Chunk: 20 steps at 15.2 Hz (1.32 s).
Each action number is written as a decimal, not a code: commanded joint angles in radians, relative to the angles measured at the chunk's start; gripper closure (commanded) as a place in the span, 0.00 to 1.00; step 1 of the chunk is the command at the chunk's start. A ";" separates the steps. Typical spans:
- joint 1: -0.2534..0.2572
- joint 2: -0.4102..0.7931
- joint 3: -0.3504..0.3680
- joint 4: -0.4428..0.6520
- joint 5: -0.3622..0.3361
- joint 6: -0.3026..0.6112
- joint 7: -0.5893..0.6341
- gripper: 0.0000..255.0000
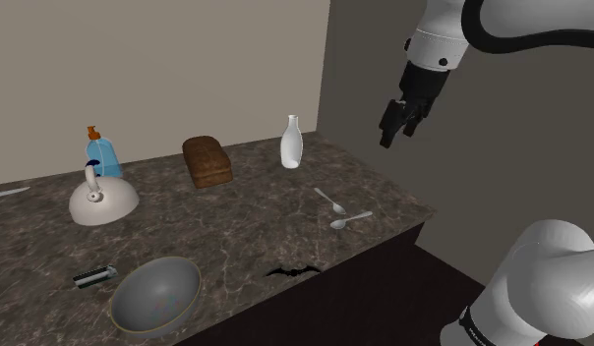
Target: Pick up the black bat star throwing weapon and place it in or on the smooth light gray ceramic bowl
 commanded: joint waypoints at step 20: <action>0.175 0.422 0.022 -0.217 0.103 0.563 -0.265 0.00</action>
